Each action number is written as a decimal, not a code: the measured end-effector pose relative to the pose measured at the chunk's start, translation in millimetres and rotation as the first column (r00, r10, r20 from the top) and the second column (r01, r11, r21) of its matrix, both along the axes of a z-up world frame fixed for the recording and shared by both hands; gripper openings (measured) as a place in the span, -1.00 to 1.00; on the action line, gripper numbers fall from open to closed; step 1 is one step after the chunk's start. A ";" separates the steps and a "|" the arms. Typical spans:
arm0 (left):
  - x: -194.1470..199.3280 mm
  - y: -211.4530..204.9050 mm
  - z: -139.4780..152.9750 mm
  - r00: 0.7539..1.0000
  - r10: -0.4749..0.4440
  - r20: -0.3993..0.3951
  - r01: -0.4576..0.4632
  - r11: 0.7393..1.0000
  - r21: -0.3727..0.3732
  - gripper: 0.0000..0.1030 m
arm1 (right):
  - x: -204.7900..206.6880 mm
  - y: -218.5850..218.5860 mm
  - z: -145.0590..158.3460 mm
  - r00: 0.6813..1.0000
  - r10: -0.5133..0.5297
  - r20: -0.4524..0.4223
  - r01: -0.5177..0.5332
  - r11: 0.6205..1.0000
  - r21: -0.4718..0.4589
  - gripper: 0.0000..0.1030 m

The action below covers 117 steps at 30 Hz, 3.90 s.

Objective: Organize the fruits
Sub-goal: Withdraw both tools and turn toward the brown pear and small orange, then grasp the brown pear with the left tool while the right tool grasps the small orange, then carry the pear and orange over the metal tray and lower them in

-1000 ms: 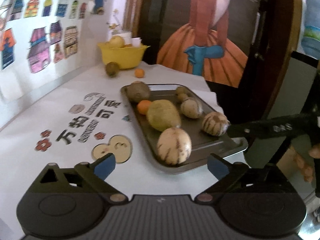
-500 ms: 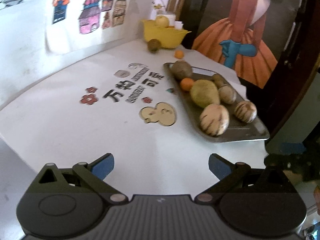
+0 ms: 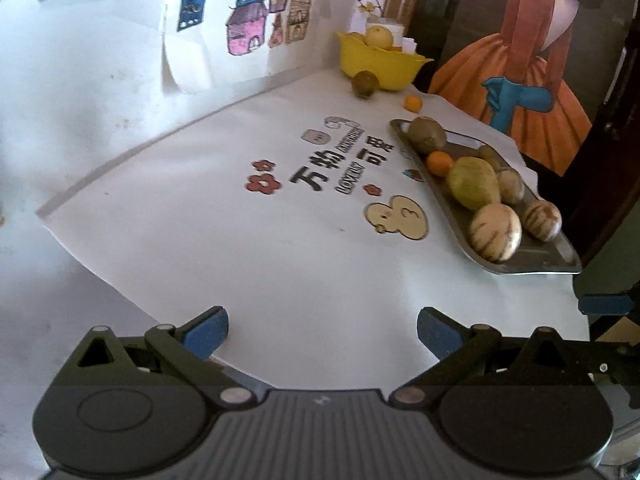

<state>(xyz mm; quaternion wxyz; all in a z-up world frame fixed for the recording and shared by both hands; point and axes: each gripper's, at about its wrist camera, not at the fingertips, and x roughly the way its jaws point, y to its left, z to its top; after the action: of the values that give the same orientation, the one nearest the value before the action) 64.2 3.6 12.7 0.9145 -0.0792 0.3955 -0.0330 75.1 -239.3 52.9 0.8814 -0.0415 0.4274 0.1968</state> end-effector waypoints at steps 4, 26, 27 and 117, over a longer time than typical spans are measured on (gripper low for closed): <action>3.5 6.8 4.7 1.000 0.002 -0.002 -0.002 0.999 0.034 0.99 | 2.8 9.1 2.5 0.999 0.033 0.004 -0.033 0.999 -0.010 0.99; 164.8 6.8 107.4 0.993 -0.063 0.096 0.055 0.995 0.086 0.99 | 148.6 -12.4 110.4 0.943 0.101 0.318 -0.061 0.989 -0.134 0.99; 181.7 4.1 107.4 0.991 -0.065 0.117 0.055 0.995 0.089 0.99 | 164.9 -15.2 110.4 0.934 0.089 0.347 -0.046 0.990 -0.132 0.99; 396.1 -72.1 -1.9 0.935 -0.299 0.189 0.314 0.948 -0.058 0.08 | 337.7 -13.0 -7.7 0.927 0.242 0.285 -0.151 0.940 -0.307 -0.35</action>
<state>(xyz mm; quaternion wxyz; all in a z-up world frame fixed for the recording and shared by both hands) 460.3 -68.5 10.8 0.9254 -0.0532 0.3178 -0.1995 412.8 -252.4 45.2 0.8994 -0.2397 0.2966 0.2135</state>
